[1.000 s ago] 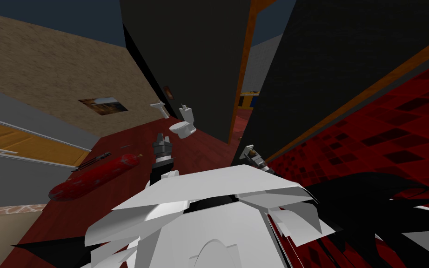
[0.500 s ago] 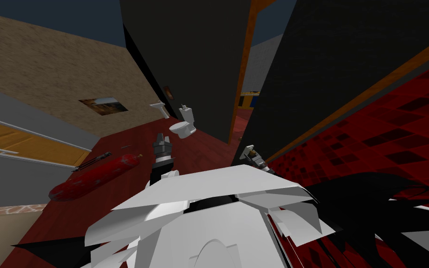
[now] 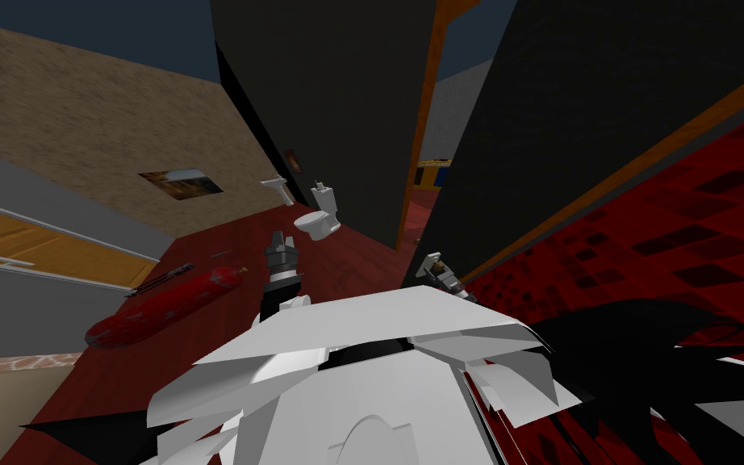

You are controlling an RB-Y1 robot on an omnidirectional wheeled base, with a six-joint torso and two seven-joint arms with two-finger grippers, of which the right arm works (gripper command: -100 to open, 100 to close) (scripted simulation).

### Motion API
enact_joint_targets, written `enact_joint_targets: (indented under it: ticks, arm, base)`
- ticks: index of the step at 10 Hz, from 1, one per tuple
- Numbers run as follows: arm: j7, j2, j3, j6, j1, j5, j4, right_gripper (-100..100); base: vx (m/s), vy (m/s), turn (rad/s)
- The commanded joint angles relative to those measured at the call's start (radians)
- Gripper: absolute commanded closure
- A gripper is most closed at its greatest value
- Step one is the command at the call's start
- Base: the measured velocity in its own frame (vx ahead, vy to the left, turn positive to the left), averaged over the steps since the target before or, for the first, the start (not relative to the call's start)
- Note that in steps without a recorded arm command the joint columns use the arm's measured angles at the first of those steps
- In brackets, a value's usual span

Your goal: Pull the door open

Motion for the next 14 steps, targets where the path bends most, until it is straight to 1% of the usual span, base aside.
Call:
enact_joint_targets:
  ticks: [1, 5, 6, 9, 10, 14]
  arm:
    - [0.002, 0.005, 0.031, 0.008, 0.020, 0.013, -0.037, 100]
    - [0.002, 0.005, 0.031, 0.008, 0.020, 0.013, -0.037, 100]
    - [0.003, 0.003, 0.041, -0.006, 0.023, 0.015, -0.035, 100]
    - [0.003, 0.003, 0.041, -0.006, 0.023, 0.015, -0.035, 100]
    - [0.004, 0.001, 0.051, -0.021, 0.026, 0.016, -0.033, 100]
    - [0.004, 0.001, 0.051, -0.021, 0.026, 0.016, -0.033, 100]
  base:
    - [-0.002, 0.005, 0.018]
    - [0.001, 0.002, -0.001]
    - [0.014, 0.007, 0.010]
    - [0.006, -0.006, 0.001]
    - [-0.001, -0.004, 0.030]
    - [0.009, 0.003, -0.005]
